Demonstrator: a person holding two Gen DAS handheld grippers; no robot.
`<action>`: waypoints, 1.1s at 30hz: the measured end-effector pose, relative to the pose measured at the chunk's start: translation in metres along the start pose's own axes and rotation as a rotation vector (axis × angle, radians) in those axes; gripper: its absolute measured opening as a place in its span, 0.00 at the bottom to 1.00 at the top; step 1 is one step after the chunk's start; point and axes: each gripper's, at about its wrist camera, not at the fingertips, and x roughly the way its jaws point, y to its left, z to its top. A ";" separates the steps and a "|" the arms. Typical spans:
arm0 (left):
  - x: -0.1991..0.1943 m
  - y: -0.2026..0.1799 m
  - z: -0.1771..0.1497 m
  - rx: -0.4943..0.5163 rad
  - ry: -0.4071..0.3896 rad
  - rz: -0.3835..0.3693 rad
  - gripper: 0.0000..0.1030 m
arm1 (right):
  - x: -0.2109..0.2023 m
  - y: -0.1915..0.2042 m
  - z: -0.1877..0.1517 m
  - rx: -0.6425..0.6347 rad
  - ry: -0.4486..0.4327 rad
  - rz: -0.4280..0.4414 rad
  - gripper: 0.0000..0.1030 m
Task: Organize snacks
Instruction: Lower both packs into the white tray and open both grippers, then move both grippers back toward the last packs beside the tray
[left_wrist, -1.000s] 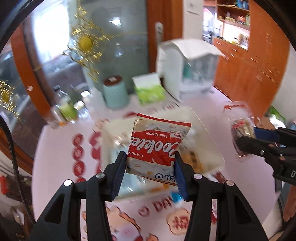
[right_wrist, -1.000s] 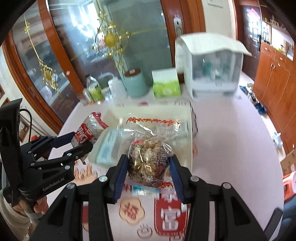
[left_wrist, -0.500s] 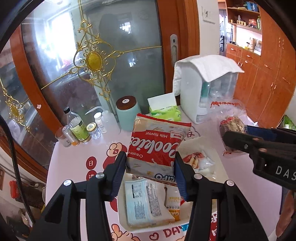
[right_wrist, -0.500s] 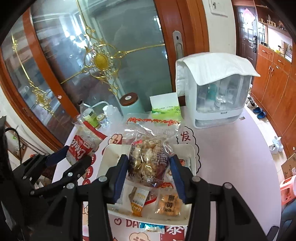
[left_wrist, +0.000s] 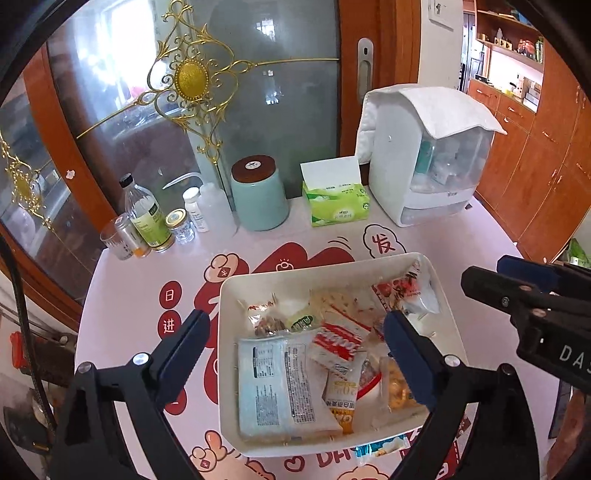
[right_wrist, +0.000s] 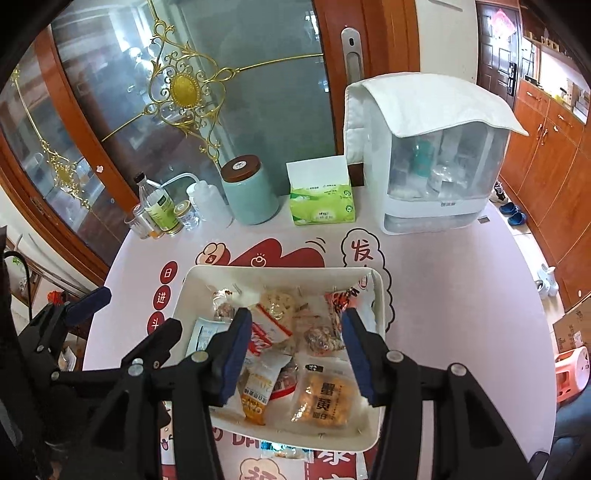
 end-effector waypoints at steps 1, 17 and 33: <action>-0.002 -0.001 -0.001 -0.002 -0.001 -0.004 0.92 | -0.002 -0.001 -0.001 0.002 -0.002 0.000 0.50; -0.040 -0.015 -0.014 0.022 -0.035 -0.024 0.92 | -0.040 0.006 -0.024 -0.029 -0.043 -0.007 0.50; -0.090 -0.036 -0.056 0.081 -0.087 -0.070 0.92 | -0.099 0.003 -0.079 -0.061 -0.106 -0.030 0.50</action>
